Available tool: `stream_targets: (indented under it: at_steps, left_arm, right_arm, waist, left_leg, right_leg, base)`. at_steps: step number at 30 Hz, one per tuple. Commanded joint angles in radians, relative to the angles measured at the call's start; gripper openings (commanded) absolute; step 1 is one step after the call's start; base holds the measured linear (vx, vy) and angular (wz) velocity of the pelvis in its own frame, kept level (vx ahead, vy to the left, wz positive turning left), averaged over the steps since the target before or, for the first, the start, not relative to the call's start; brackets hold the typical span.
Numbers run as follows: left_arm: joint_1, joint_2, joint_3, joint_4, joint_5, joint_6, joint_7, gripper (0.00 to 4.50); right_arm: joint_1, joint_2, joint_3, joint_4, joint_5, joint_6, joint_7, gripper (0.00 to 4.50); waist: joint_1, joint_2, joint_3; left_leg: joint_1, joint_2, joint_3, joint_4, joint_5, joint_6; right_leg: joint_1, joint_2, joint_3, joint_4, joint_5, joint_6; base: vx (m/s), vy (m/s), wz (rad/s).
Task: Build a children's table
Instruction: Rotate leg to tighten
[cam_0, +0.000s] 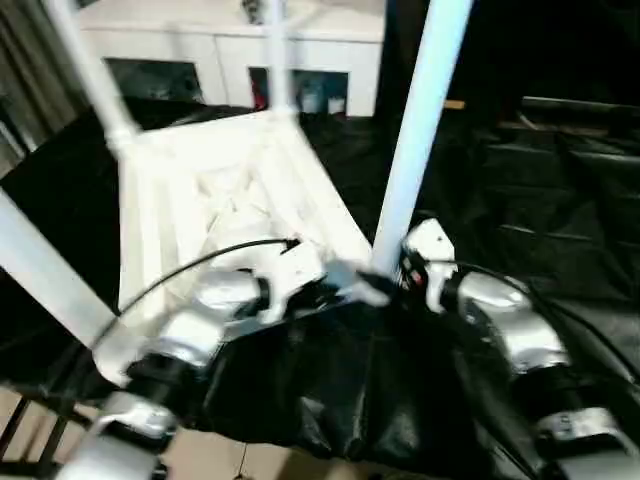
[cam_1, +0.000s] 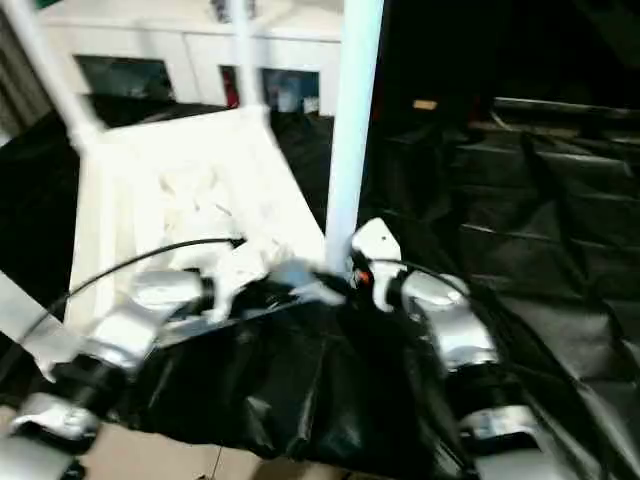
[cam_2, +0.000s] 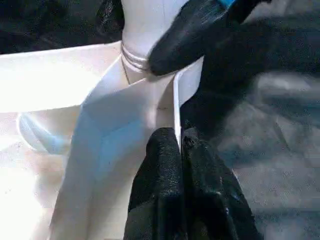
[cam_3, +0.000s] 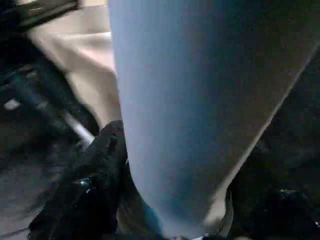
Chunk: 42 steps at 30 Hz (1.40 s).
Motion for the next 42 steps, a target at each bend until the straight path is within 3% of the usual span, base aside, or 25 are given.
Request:
stream_targets:
  at_steps: [1, 11, 17, 22, 26, 27, 29, 31, 34, 35, 37, 41, 42]
  left_arm:
    - [0.001, 0.021, -0.010, -0.013, -0.009, -0.022, -0.049, 0.00]
    - [-0.010, 0.060, -0.016, 0.025, -0.020, -0.053, -0.105, 0.00]
    - [-0.011, 0.058, -0.017, 0.037, -0.018, -0.056, -0.107, 0.00]
    - [-0.012, 0.032, -0.003, 0.052, -0.009, -0.043, -0.035, 0.00]
    - [-0.019, -0.017, 0.015, 0.059, 0.008, -0.017, 0.073, 0.00]
    - [-0.023, -0.048, 0.018, 0.066, 0.016, -0.005, 0.124, 0.00]
    - [-0.026, -0.072, 0.018, 0.069, 0.023, 0.006, 0.164, 0.00]
    - [-0.034, -0.109, 0.015, 0.076, 0.037, 0.020, 0.218, 0.00]
    - [-0.041, -0.170, 0.000, 0.069, 0.055, 0.036, 0.279, 0.00]
    - [-0.042, -0.195, -0.007, 0.062, 0.058, 0.045, 0.295, 0.00]
    - [-0.050, -0.232, -0.016, 0.058, 0.065, 0.065, 0.332, 0.00]
    - [-0.062, -0.254, -0.028, 0.066, 0.081, 0.067, 0.354, 0.00]
    - [-0.062, -0.255, -0.028, 0.067, 0.082, 0.068, 0.355, 0.00]
  right_arm:
    - [0.020, -0.018, 0.035, -0.034, 0.039, 0.035, 0.109, 2.94]
    - [0.043, -0.067, 0.082, -0.081, 0.076, 0.059, 0.286, 2.14]
    - [0.058, -0.073, 0.090, -0.099, 0.085, 0.075, 0.299, 1.99]
    - [0.094, -0.070, 0.090, -0.124, 0.081, 0.085, 0.269, 1.98]
    - [0.113, -0.012, 0.054, -0.102, 0.051, 0.074, 0.102, 1.96]
    - [0.110, 0.033, 0.027, -0.065, 0.025, 0.077, -0.031, 1.96]
    - [0.108, 0.069, 0.007, -0.038, 0.011, 0.077, -0.125, 1.96]
    - [0.106, 0.115, -0.017, -0.017, -0.001, 0.085, -0.235, 1.94]
    - [0.092, 0.203, -0.058, 0.005, -0.007, 0.094, -0.408, 1.94]
    - [0.084, 0.238, -0.069, 0.010, -0.014, 0.101, -0.475, 1.94]
    - [0.066, 0.292, -0.069, 0.022, -0.038, 0.104, -0.569, 1.94]
    - [0.049, 0.340, -0.063, 0.025, -0.044, 0.090, -0.610, 1.94]
    - [0.047, 0.343, -0.064, 0.026, -0.041, 0.090, -0.605, 2.29]
  waist:
    - [0.008, -0.006, -0.059]
    - [0.026, -0.011, -0.058]
    - [0.027, -0.010, -0.060]
    - [0.031, -0.012, -0.058]
    - [0.032, -0.010, -0.051]
    - [0.028, -0.011, -0.049]
    - [0.012, -0.012, -0.044]
    - [0.002, -0.014, -0.042]
    - [-0.013, -0.013, -0.043]
    - [-0.012, -0.008, -0.043]
    - [-0.016, -0.008, -0.045]
    - [-0.023, -0.004, -0.046]
    - [-0.025, -0.005, -0.047]
  left_leg:
    - [0.004, 0.034, 0.004, -0.054, -0.136, 0.107]
    - [0.003, 0.032, 0.004, -0.056, -0.148, 0.069]
    - [0.003, 0.031, 0.003, -0.054, -0.134, 0.069]
    - [0.006, 0.033, 0.004, -0.056, -0.157, 0.061]
    - [0.010, 0.033, 0.004, -0.061, -0.190, 0.047]
    - [0.009, 0.031, 0.001, -0.065, -0.223, 0.030]
    - [0.009, 0.026, -0.006, -0.070, -0.280, -0.001]
    - [0.011, 0.024, -0.009, -0.071, -0.309, -0.009]
    - [0.008, 0.022, -0.010, -0.071, -0.316, -0.005]
    - [0.009, 0.021, -0.012, -0.071, -0.318, -0.004]
    - [0.006, 0.022, -0.014, -0.073, -0.320, -0.005]
    - [0.008, 0.021, -0.012, -0.073, -0.331, -0.003]
    - [0.006, 0.021, -0.011, -0.073, -0.330, 0.000]
  right_leg:
    - [0.057, -0.065, 0.033, -0.045, -0.088, -0.276]
    - [0.057, -0.067, 0.035, -0.047, -0.149, -0.248]
    - [0.058, -0.066, 0.034, -0.044, -0.131, -0.247]
    - [0.056, -0.066, 0.036, -0.050, -0.173, -0.238]
    - [0.049, -0.067, 0.038, -0.059, -0.229, -0.226]
    - [0.050, -0.068, 0.036, -0.064, -0.291, -0.209]
    - [0.048, -0.070, 0.032, -0.076, -0.431, -0.160]
    - [0.043, -0.070, 0.033, -0.086, -0.500, -0.127]
    - [0.038, -0.069, 0.032, -0.092, -0.526, -0.106]
    - [0.037, -0.070, 0.032, -0.094, -0.533, -0.103]
    - [0.038, -0.068, 0.030, -0.094, -0.521, -0.097]
    - [0.034, -0.066, 0.033, -0.093, -0.472, -0.113]
    - [0.036, -0.064, 0.033, -0.090, -0.442, -0.124]
  base:
    - [0.000, 0.000, 0.00]
    - [0.000, 0.000, 0.00]
    - [0.000, 0.000, 0.00]
    - [0.000, 0.000, 0.00]
    - [0.000, 0.000, 0.00]
    - [0.000, 0.000, 0.00]
    - [0.000, 0.000, 0.00]
    - [0.000, 0.000, 0.00]
    - [0.000, 0.000, 0.00]
    - [0.000, 0.000, 0.00]
    - [0.000, 0.000, 0.00]
    - [0.000, 0.000, 0.00]
    - [0.000, 0.000, 0.00]
